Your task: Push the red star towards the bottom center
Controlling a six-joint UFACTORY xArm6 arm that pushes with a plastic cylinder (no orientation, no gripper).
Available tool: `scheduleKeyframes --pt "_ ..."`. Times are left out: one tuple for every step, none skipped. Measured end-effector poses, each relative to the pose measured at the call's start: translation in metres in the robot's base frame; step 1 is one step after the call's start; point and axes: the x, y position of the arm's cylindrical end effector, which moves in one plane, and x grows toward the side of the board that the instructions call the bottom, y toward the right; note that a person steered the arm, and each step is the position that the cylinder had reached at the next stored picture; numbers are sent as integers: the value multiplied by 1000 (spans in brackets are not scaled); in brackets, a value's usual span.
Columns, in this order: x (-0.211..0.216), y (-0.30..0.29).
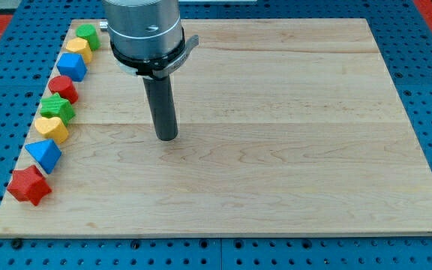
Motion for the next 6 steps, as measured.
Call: scheduleKeyframes --pt "0 0" --pt "0 0" --pt "32 15" --pt "151 37" --pt "151 33" --pt "151 29"
